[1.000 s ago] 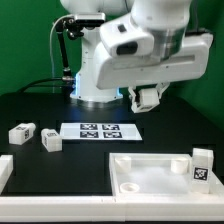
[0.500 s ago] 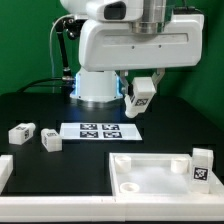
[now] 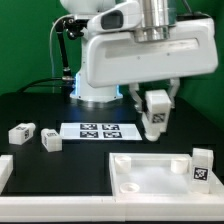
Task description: Assemble square table
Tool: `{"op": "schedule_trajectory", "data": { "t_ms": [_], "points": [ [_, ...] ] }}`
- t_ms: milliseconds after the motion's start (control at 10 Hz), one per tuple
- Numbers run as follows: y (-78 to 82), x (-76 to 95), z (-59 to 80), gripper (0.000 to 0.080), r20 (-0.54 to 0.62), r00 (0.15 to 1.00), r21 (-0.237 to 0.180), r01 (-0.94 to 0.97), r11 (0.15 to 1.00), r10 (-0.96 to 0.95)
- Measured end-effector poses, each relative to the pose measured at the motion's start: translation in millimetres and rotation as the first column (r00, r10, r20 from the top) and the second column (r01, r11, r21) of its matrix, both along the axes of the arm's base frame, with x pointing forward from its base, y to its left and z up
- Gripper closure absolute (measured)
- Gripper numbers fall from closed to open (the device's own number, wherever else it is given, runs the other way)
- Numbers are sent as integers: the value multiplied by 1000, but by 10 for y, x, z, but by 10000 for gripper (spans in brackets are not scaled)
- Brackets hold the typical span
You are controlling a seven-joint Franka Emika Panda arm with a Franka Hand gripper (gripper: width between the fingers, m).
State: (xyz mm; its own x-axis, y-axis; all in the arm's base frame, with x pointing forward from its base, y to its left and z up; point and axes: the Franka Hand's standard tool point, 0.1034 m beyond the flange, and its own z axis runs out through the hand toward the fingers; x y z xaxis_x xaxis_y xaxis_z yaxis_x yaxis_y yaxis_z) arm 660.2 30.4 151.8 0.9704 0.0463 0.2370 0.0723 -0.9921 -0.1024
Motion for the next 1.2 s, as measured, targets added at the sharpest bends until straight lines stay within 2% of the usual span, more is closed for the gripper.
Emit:
{"op": "schedule_trajectory", "data": {
  "t_ms": [200,400,500,600,700,1000,1200],
  "points": [
    [-71,-11,-30,512,63,998,-25,13,1000,-11],
    [-69,-19,-37,512,55,998,-24,12,1000,-10],
    [-130,-8,-52,512,88,996,-35,2,999,1],
    [-249,-58,-126,512,128,992,-51,16,999,-10],
    [-240,-76,-156,512,141,990,-54,25,998,-17],
    [-339,31,-153,512,215,976,-77,39,996,-22],
    [-327,90,-183,512,263,965,-92,51,994,-25]
  ]
}}
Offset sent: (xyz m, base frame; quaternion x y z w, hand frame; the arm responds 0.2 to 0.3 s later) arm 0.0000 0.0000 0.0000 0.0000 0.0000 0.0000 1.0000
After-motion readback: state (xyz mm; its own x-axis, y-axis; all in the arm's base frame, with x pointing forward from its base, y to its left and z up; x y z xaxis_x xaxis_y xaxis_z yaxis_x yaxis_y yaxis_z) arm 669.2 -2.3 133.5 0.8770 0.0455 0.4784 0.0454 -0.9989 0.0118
